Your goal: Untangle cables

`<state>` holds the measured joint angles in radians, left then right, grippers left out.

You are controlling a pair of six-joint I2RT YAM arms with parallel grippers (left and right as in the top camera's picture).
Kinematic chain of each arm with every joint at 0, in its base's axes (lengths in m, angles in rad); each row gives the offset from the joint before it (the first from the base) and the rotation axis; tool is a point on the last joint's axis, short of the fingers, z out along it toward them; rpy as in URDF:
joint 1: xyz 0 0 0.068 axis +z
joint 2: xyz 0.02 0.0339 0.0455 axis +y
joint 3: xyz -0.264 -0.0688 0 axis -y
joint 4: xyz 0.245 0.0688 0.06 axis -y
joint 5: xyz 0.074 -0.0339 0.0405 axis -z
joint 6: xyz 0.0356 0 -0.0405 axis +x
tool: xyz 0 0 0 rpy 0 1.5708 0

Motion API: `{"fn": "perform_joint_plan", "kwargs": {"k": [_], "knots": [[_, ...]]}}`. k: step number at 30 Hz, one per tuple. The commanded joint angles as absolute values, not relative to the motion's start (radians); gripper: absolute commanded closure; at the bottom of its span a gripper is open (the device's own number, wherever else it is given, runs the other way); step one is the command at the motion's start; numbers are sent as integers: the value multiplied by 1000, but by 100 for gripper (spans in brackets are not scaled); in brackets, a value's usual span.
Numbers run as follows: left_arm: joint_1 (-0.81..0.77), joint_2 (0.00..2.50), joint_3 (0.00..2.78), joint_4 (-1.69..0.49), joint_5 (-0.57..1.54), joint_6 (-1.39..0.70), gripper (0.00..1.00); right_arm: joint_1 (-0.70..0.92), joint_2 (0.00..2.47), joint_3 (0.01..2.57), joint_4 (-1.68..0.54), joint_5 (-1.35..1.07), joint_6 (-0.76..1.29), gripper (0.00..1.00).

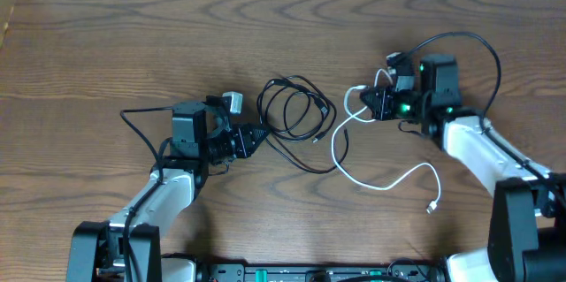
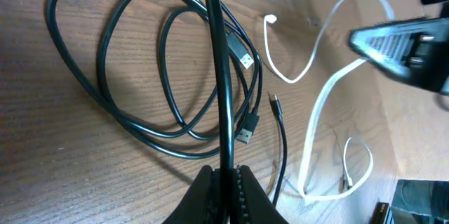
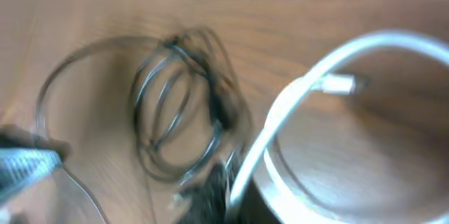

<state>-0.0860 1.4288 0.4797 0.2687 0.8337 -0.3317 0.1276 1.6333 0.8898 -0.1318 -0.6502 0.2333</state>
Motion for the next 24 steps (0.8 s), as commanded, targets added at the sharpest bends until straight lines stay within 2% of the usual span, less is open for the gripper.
{"fn": "perform_joint_plan", "kwargs": {"k": [1,6,16,24], "knots": [[-84,1417,492,270,849,-314,92,125,1587,1080,-371,-765,54,99],[-84,1417,492,270,850,-314,92,122,1587,1430,-783,-575,20,99],[-84,1417,492,270,849,-314,92,89,1588,1845,-1123,-411,-21,99],[-84,1417,492,276,849,-314,92,6,1589,2009,-1273,-238,-21,99]]}}
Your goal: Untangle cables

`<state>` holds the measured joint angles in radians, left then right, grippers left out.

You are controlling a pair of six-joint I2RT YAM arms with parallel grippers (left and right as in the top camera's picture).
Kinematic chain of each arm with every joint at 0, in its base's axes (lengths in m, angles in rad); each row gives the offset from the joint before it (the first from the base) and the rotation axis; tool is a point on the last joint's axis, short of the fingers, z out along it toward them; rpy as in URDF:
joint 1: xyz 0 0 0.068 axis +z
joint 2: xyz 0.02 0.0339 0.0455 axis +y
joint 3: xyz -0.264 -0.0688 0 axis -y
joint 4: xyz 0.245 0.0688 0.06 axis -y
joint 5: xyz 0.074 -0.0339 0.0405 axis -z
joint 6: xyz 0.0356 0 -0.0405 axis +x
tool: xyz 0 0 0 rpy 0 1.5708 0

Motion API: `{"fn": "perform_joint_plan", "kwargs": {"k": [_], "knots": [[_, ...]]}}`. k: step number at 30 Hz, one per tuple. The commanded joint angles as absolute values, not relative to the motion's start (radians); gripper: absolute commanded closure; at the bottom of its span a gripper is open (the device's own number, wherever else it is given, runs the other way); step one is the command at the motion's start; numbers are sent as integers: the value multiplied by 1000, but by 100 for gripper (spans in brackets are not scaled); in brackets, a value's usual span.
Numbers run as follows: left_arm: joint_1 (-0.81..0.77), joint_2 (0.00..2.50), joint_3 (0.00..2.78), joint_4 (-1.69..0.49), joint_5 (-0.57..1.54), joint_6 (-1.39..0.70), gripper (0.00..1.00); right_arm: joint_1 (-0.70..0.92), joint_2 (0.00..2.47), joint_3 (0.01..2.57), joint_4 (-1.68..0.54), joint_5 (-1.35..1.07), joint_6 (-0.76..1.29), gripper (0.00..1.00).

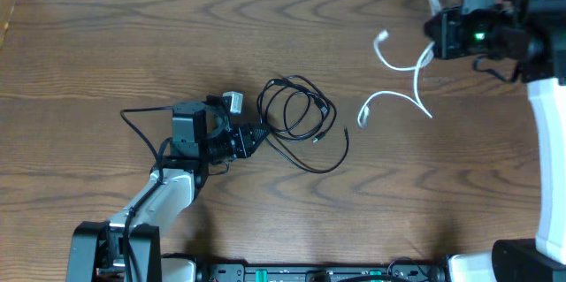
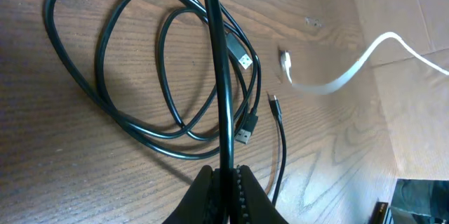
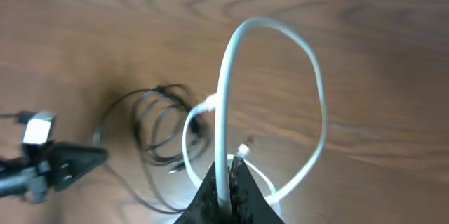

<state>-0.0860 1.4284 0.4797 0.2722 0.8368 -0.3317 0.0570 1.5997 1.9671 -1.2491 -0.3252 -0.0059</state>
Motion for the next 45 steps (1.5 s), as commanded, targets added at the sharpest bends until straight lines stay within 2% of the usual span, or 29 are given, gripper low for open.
{"fn": "perform_joint_plan", "kwargs": {"k": [1,12,25,39,45], "knots": [[-84,1417,492,276,849,-314,92,-14,1589,2011,-1280,-238,-16,99],[-84,1417,492,271,845,-303,92,-374,1655,2011,-1367,-121,31,99],[-84,1417,492,258,846,-299,92,-814,1673,2018,-1287,38,98,99],[-84,1417,492,239,845,-295,92,-1065,1691,2018,-1102,139,208,99],[-84,1417,492,270,845,-295,92,-1084,1723,2018,-1095,140,209,99]]}}
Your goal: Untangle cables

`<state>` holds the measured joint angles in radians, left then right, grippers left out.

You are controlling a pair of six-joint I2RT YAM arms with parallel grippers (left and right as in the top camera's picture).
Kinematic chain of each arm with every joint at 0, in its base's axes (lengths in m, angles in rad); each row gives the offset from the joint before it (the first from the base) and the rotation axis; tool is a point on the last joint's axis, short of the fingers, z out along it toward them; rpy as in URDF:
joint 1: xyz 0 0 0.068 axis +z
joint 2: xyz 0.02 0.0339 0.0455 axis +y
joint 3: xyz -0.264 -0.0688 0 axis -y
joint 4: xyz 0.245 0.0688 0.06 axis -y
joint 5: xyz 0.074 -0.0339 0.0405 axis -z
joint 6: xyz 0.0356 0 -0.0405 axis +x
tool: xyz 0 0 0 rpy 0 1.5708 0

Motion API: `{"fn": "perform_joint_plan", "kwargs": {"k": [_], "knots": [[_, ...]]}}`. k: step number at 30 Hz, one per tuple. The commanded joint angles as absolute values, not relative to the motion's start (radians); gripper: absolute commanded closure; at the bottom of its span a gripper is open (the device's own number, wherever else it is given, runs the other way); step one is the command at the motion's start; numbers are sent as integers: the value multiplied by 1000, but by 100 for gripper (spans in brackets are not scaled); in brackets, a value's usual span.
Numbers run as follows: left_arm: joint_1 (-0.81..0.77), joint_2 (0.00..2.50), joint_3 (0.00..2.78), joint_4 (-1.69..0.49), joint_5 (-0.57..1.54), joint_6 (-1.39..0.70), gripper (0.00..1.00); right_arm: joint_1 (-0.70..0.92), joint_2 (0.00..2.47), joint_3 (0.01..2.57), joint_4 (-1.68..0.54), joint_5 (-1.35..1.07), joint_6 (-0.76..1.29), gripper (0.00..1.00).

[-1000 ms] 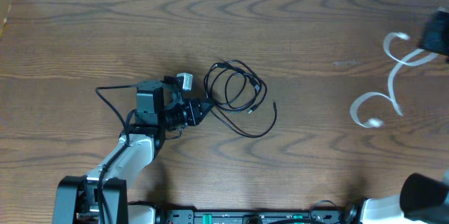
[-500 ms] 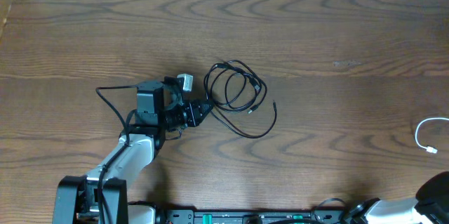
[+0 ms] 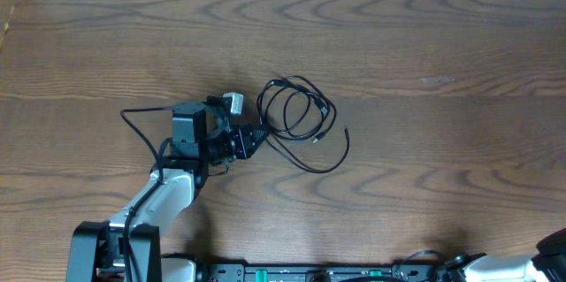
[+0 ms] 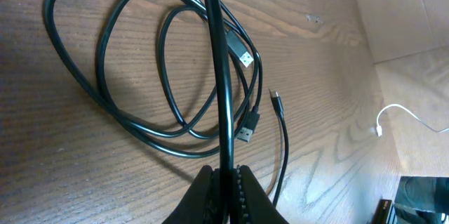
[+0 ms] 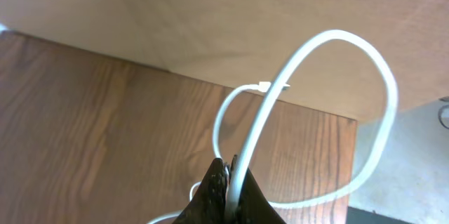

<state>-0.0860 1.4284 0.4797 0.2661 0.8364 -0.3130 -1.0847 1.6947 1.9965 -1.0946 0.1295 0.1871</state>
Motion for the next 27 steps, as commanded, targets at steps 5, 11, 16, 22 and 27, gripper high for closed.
{"fn": "perform_joint_plan", "kwargs": {"k": [5,11,16,22,27], "knots": [[-84,1417,492,270,845,-295,92,-1056,1792,2017,-1120,198,212,99],[-84,1417,492,270,845,-295,92,-1052,1901,2016,-1142,218,250,99],[-84,1417,492,270,822,-295,92,-1052,2002,2012,-1182,266,308,99],[-102,1417,492,271,822,-296,92,-1069,2086,1943,-1175,339,395,99],[-143,1417,492,272,817,-296,92,-1104,2086,1798,-1051,337,394,99]]}}
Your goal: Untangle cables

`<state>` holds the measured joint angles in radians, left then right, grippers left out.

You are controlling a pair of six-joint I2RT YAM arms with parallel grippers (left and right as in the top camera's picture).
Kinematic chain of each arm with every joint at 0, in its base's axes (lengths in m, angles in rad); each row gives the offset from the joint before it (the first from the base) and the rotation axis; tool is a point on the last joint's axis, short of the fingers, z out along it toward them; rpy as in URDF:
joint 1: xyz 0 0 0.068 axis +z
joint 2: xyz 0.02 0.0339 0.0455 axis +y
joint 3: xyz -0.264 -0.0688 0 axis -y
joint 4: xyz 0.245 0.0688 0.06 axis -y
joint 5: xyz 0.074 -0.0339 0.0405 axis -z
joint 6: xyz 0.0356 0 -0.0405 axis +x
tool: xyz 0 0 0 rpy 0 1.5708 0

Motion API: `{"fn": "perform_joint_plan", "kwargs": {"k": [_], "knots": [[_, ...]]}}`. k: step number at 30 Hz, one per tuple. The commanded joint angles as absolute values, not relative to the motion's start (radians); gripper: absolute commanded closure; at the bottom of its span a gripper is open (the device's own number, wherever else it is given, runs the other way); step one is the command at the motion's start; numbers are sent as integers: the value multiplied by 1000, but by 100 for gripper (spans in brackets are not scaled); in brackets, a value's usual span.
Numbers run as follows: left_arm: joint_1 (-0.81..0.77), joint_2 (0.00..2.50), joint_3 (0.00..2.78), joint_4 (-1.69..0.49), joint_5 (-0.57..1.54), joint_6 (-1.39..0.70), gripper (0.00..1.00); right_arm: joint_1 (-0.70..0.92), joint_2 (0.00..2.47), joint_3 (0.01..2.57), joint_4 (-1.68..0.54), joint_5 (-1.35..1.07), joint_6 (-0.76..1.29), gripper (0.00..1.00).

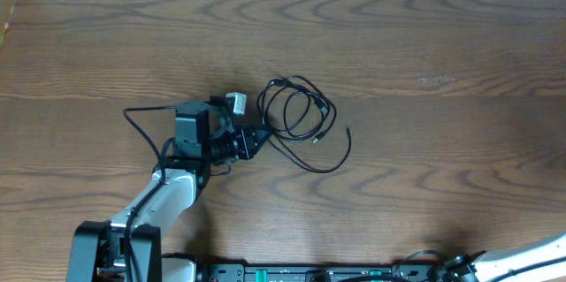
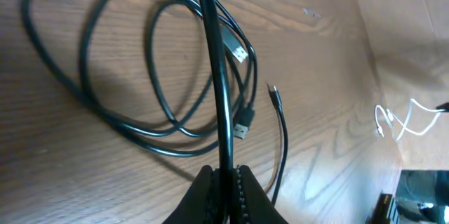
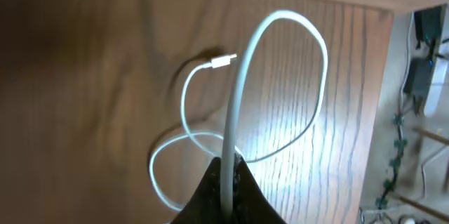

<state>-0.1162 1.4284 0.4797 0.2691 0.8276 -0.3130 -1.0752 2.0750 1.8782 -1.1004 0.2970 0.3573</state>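
A black cable (image 1: 296,110) lies in loose loops mid-table, its free end (image 1: 347,132) trailing right. My left gripper (image 1: 254,138) is at the coil's left edge, shut on one strand. In the left wrist view the black cable (image 2: 214,76) runs straight up from the left gripper (image 2: 224,176), with two USB plugs (image 2: 242,120) beside it. The white cable (image 3: 238,90) hangs in loops from my right gripper (image 3: 228,175), which is shut on it, plug (image 3: 223,60) dangling. This white cable (image 2: 401,121) shows small at the far right, off the table. The right gripper is out of the overhead view.
The wooden table (image 1: 424,34) fills the overhead view. A sliver of the right arm (image 1: 539,260) shows at the bottom right corner. A table edge (image 3: 365,3) and floor clutter (image 3: 421,76) show beyond the white cable.
The left gripper and its strand have shifted slightly right; the coil sits a little further left in the left wrist view. The right gripper, still holding the white cable, now looks down on a wooden surface.
First the white cable lay beside the black coil, each gripper shut on its own cable. Then the right gripper held the white cable at the table's back right, clear of the black one. Later it was out of the overhead view. The left gripper has held on throughout.
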Motion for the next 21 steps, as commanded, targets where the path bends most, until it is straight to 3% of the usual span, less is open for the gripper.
{"fn": "perform_joint_plan", "kwargs": {"k": [1,10,14,16,18,19,21], "knots": [[-151,1417,492,274,812,-296,92,-1107,2086,1773,-1025,334,387,99],[-183,1417,492,279,769,-295,92,-1126,2087,1564,-857,292,411,99],[-183,1417,492,278,767,-295,92,-1124,2087,1547,-826,257,400,86],[-183,1417,492,279,766,-295,92,-1124,2087,1549,-801,164,339,74],[-183,1417,492,279,766,-295,92,-1124,2087,1552,-796,85,318,11],[-183,1417,492,279,766,-295,92,-1124,2086,1554,-796,65,317,1],[-183,1417,492,279,767,-287,91,-1124,2070,1558,-810,28,317,1]]}}
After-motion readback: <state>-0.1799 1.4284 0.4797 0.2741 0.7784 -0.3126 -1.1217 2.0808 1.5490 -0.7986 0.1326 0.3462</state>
